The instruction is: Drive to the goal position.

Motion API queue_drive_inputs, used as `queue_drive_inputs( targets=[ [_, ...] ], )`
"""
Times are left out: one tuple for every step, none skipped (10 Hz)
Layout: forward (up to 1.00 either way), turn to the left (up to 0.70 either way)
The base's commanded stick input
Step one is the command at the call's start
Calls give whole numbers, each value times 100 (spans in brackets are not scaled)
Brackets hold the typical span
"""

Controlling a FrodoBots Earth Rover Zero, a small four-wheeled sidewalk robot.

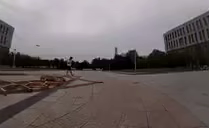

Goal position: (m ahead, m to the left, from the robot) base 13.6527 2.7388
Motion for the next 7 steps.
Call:
queue_drive_inputs(
  targets=[
    [70, 1],
    [70, 1],
    [70, 1],
    [70, 1],
    [70, 1],
    [70, 1],
    [70, 1]
  ],
)
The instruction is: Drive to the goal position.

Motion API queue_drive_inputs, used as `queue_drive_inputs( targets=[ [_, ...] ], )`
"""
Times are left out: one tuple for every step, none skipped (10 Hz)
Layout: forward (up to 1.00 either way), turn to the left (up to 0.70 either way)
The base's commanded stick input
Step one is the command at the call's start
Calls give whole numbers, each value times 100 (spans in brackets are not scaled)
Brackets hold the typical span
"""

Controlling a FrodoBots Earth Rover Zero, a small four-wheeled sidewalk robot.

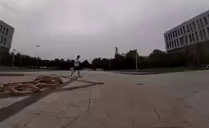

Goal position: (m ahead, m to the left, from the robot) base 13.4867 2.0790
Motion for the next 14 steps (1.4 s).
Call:
queue_drive_inputs(
  targets=[
    [70, 1],
    [70, 1],
    [70, 1],
    [70, 1],
    [70, 1],
    [70, 1],
    [70, 1],
    [70, 1],
    [70, 1],
    [70, 1],
    [70, -20],
    [70, -34],
    [70, -34],
    [70, -34]
  ],
)
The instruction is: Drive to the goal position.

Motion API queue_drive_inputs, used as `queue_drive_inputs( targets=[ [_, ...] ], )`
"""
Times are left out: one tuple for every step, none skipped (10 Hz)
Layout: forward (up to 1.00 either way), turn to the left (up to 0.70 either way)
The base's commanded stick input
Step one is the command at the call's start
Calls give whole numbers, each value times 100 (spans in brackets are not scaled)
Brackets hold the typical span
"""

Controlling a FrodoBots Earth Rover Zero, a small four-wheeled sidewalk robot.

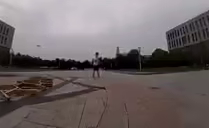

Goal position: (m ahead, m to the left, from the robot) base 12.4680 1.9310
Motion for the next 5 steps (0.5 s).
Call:
queue_drive_inputs(
  targets=[
    [70, -14],
    [70, 1],
    [70, 1],
    [70, 1],
    [70, 1]
  ],
)
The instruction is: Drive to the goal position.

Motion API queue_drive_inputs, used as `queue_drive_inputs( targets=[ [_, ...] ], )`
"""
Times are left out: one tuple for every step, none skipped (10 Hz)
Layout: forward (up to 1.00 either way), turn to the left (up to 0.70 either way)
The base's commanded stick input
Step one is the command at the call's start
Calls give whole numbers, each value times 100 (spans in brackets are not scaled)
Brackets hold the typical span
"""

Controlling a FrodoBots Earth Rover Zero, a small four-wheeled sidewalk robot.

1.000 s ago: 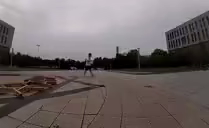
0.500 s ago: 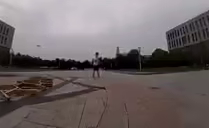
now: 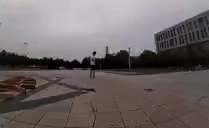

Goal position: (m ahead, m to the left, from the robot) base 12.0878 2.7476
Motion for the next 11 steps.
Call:
queue_drive_inputs(
  targets=[
    [70, 1],
    [70, 1],
    [70, 1],
    [70, 1],
    [70, 1],
    [70, 1],
    [70, 1],
    [70, 1],
    [70, 1],
    [70, 1],
    [70, 1]
  ],
)
